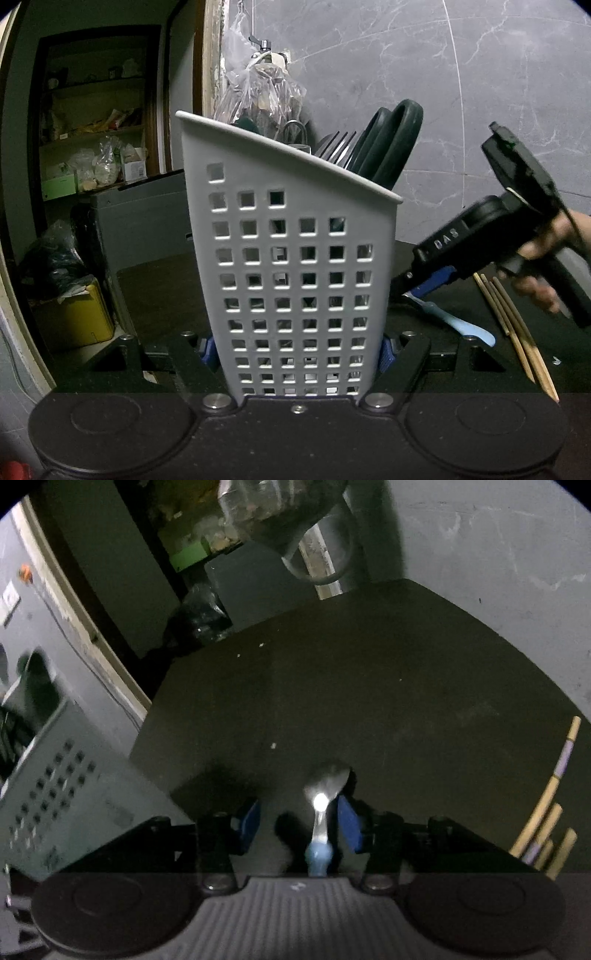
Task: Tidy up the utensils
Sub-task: 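Lift the spoon off the table with the right tool, then raise the spoon over the basket rim and lower it in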
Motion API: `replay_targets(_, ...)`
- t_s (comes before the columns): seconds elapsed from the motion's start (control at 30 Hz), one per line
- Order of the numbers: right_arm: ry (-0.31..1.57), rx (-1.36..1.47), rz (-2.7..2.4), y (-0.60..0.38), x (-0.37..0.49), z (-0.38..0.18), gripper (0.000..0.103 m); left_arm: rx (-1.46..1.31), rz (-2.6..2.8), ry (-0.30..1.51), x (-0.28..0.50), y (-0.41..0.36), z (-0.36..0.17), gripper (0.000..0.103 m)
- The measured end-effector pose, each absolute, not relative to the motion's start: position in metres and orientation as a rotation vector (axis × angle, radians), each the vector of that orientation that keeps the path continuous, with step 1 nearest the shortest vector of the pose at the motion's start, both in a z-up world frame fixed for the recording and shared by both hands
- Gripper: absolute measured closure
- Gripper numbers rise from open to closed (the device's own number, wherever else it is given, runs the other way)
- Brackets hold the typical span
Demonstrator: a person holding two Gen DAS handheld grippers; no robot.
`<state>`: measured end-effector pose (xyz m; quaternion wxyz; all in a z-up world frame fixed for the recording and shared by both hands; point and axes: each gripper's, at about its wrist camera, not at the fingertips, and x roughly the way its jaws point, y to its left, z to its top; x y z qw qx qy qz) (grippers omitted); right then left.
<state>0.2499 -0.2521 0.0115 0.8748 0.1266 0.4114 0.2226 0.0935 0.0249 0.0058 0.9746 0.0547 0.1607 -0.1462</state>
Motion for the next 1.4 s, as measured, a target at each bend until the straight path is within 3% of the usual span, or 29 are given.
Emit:
replay_targets(0.03, 0.861, 0.266, 0.467, -0.253, 0.254, 0.011, 0.053, 0.111, -0.295, 0.324, 0.093, 0.025, 0.006, 0.027)
replay_targets(0.1, 0.871, 0.246, 0.452, -0.252, 0.261, 0.011, 0.073, 0.110, -0.295, 0.325, 0.093, 0.025, 0.006, 0.027)
replay_targets(0.23, 0.883, 0.208, 0.459, -0.248, 0.266, 0.010, 0.077, 0.110, -0.295, 0.324, 0.093, 0.025, 0.006, 0.027)
replay_targets(0.3, 0.892, 0.180, 0.466, -0.242, 0.264, 0.009, 0.092, 0.110, -0.296, 0.325, 0.093, 0.025, 0.006, 0.027)
replay_targets(0.8, 0.858, 0.146, 0.429, -0.232, 0.252, 0.010, 0.100, 0.108, -0.297, 0.322, 0.093, 0.025, 0.007, 0.027)
replay_targets(0.97, 0.699, 0.267, 0.411, -0.247, 0.221, 0.017, 0.100, 0.108, -0.297, 0.321, 0.093, 0.025, 0.007, 0.027)
replay_targets(1.4, 0.283, 0.228, 0.359, -0.246, 0.144, 0.068, 0.100, 0.108, -0.296, 0.320, 0.093, 0.024, 0.007, 0.027)
